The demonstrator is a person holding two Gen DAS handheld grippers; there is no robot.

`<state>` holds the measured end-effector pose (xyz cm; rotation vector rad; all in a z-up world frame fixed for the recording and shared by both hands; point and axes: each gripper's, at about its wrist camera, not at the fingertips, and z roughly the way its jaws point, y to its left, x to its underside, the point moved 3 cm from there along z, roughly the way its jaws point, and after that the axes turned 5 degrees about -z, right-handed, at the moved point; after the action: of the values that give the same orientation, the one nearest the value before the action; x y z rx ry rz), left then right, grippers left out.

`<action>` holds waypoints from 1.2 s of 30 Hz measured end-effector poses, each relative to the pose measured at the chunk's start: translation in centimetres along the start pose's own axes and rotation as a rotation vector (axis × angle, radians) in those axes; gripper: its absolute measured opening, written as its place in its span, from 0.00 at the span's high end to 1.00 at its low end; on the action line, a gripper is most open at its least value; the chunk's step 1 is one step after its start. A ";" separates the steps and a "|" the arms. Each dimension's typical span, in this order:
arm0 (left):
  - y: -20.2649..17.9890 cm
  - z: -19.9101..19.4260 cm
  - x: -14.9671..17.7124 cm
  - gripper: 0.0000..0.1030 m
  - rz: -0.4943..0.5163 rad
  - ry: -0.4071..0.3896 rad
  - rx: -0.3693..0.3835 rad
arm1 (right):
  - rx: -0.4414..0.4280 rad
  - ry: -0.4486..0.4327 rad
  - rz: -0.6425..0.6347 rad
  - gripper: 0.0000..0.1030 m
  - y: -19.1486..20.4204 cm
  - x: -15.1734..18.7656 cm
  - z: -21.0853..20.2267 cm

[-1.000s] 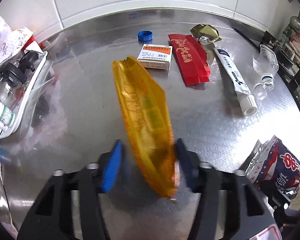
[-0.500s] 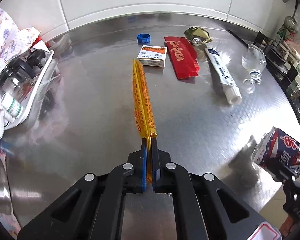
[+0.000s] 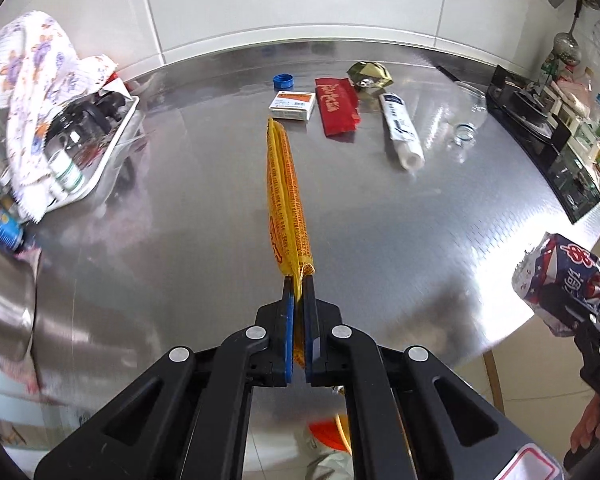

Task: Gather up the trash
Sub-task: 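Carry both wrappers down over the yellow bin and open both tools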

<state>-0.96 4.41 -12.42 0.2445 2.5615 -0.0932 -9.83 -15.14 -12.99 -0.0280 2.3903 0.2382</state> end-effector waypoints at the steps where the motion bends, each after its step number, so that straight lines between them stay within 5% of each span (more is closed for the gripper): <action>1: -0.3 -0.6 0.7 0.95 -0.002 -0.002 -0.001 | -0.003 -0.002 -0.003 0.53 -0.2 0.4 -0.6; 16: -4.6 -7.8 12.3 0.95 0.008 0.006 0.023 | -0.046 0.038 -0.050 0.53 -1.7 7.8 -6.1; 24: -5.2 -8.4 18.1 0.95 0.066 0.088 0.027 | -0.050 0.084 -0.048 0.53 -1.8 11.6 -7.3; 36: -3.6 -8.3 22.5 0.95 0.126 0.151 0.078 | 0.000 0.132 -0.003 0.53 0.3 15.6 -8.5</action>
<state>-24.65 5.31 -17.58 0.4584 2.6875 -0.1320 -27.04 -15.59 -17.30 -0.0487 2.5217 0.2423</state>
